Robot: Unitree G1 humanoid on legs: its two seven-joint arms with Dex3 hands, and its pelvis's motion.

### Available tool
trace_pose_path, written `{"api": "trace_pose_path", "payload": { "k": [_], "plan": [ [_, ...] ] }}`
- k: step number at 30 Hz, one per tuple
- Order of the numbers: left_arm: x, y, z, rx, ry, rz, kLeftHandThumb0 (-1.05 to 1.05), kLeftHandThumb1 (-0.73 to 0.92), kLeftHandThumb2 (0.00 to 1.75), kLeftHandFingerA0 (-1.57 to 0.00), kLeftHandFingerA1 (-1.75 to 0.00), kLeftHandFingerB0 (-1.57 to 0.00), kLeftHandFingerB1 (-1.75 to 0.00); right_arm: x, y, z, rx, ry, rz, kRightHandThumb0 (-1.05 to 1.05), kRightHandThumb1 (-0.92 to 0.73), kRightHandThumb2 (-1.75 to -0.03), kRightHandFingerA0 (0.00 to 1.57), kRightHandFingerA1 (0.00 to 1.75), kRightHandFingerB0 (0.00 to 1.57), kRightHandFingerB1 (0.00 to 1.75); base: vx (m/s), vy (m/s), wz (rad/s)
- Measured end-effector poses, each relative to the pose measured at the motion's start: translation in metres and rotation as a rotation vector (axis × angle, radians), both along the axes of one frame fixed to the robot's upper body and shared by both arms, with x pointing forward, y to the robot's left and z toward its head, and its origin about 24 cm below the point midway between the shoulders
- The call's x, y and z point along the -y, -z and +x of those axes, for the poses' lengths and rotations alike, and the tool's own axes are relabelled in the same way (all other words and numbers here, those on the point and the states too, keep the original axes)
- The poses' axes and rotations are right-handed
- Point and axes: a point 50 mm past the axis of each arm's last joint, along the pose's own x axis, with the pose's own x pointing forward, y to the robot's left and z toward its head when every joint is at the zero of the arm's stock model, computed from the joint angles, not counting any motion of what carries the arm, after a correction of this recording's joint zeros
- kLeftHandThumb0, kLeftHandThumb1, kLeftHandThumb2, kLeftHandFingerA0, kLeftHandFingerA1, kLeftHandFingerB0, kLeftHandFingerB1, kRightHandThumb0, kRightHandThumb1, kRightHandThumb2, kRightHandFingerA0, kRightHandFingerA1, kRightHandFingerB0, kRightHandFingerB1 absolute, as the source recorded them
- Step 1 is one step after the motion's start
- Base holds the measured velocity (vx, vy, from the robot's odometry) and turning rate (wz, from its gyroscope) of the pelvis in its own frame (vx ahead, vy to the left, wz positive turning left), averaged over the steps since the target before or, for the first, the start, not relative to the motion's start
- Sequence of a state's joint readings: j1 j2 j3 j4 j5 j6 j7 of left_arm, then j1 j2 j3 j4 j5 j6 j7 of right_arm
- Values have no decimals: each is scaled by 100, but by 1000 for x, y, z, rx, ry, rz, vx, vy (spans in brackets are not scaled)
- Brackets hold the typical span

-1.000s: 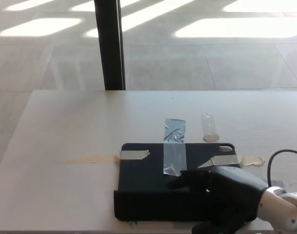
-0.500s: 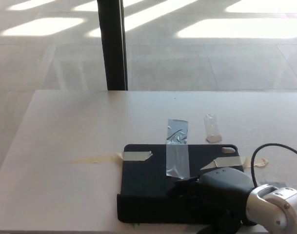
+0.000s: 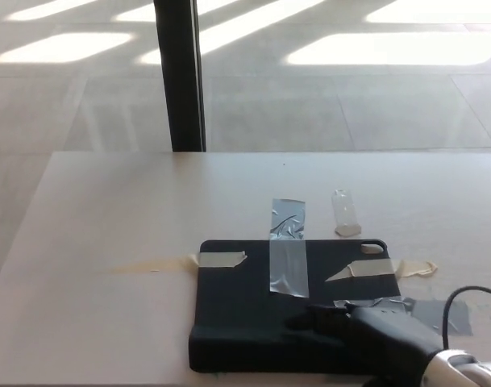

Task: The robot uses its right hand to open a folded tablet cover kept in the middle of the desk

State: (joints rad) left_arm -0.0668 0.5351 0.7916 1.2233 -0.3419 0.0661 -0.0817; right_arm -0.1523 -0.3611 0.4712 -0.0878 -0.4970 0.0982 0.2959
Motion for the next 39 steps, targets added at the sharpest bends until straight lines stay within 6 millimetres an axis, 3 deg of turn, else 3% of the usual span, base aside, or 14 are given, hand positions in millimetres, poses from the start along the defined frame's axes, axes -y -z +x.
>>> {"api": "trace_pose_path", "payload": {
  "k": [1, 2, 3, 4, 14, 17, 18, 27, 28, 29, 34, 35, 36, 39],
  "plan": [
    [0, 0, 0, 0, 0, 0, -56, 42, 58, -66, -81, -65, -70, 1, 1, -3, -10, 27, 38, -81, -47, -90, 68, 109, 22, 46, 0, 0, 0],
    [0, 0, 0, 0, 0, 0, -56, 42, 56, -70, -83, -67, -69, 2, 0, -6, -15, 53, 74, -80, -62, -65, 91, 171, 29, 36, 0, 0, 0],
    [0, 0, 0, 0, 0, 0, -56, 42, 56, -70, -83, -67, -69, 3, 0, -7, -18, 75, 101, -80, -62, -65, 91, 171, 29, 36, 0, 0, 0],
    [0, 0, 0, 1, 0, 0, -56, 42, 56, -72, -84, -70, -72, 5, -2, -8, -14, 101, 132, -73, -63, -60, 51, 49, 30, 33, 0, 0, 0],
    [0, 0, 2, 3, 2, 0, -54, 42, 57, -67, -83, -64, -70, 13, -4, -31, -100, 298, 429, -78, -71, -62, 44, 44, 26, 34, 0, 0, 0],
    [0, 0, 2, 3, 2, 0, -61, 40, 55, -76, -83, -71, -71, 14, -6, -36, -117, 330, 491, -85, -59, -70, 35, 47, 28, 38, 0, 0, 0],
    [0, 0, 2, 3, 2, 1, -60, 40, 55, -76, -83, -72, -71, 15, -6, -37, -122, 342, 509, -79, -66, -59, 39, 43, 32, 33, 0, 0, 0],
    [0, -1, 3, 5, 3, 1, -59, 41, 56, -72, -84, -70, -72, 22, -9, -49, -186, 428, 658, -78, -68, -60, 32, 50, 24, 34, 0, 0, 0],
    [0, -1, 3, 5, 3, 1, -60, 41, 56, -72, -84, -72, -72, 23, -9, -50, -190, 431, 666, -78, -55, -93, 29, 57, 18, 45, 0, 0, 0],
    [0, -1, 3, 5, 3, 1, -58, 41, 55, -71, -84, -71, -72, 23, -10, -51, -200, 440, 683, -76, -72, -62, 32, 48, 26, 34, 0, 0, 0],
    [0, -1, 3, 5, 3, 1, -57, 41, 56, -68, -82, -69, -72, 27, -10, -58, -244, 473, 745, -75, -72, -62, 32, 45, 23, 31, 0, 0, 0],
    [0, -1, 3, 5, 3, 1, -57, 40, 57, -69, -83, -65, -70, 29, -10, -60, -252, 480, 754, -76, -57, -94, 25, 54, 15, 44, 0, 0, 0],
    [0, -1, 3, 5, 3, 1, -57, 39, 56, -72, -84, -67, -71, 30, -10, -62, -261, 487, 763, -75, -72, -62, 29, 45, 24, 32, 0, 0, 0],
    [0, -1, 3, 5, 3, 1, -58, 41, 57, -72, -84, -66, -71, 33, -8, -67, -296, 510, 788, -74, -72, -62, 30, 46, 24, 32, 0, 0, 0]
  ]
}}
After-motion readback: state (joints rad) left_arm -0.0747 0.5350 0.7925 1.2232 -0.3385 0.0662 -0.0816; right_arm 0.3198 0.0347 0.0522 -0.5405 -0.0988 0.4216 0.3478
